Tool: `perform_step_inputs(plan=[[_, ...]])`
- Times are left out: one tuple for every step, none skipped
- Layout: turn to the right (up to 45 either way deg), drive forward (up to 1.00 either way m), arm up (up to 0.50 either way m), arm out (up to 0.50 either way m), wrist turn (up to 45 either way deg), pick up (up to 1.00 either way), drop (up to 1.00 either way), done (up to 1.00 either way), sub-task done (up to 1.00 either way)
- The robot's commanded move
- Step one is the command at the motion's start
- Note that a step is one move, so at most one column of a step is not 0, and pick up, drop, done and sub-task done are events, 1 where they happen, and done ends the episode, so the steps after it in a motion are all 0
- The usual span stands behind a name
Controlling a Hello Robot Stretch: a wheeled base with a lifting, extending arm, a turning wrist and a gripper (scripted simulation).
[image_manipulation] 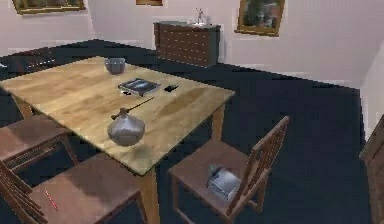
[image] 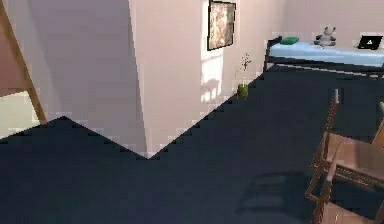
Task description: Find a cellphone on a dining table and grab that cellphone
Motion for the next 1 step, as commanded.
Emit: perform_step_inputs(plan=[[-3.0,0.0,0.0,0.0,0.0,0.0,0.0,0.0,0.0]])
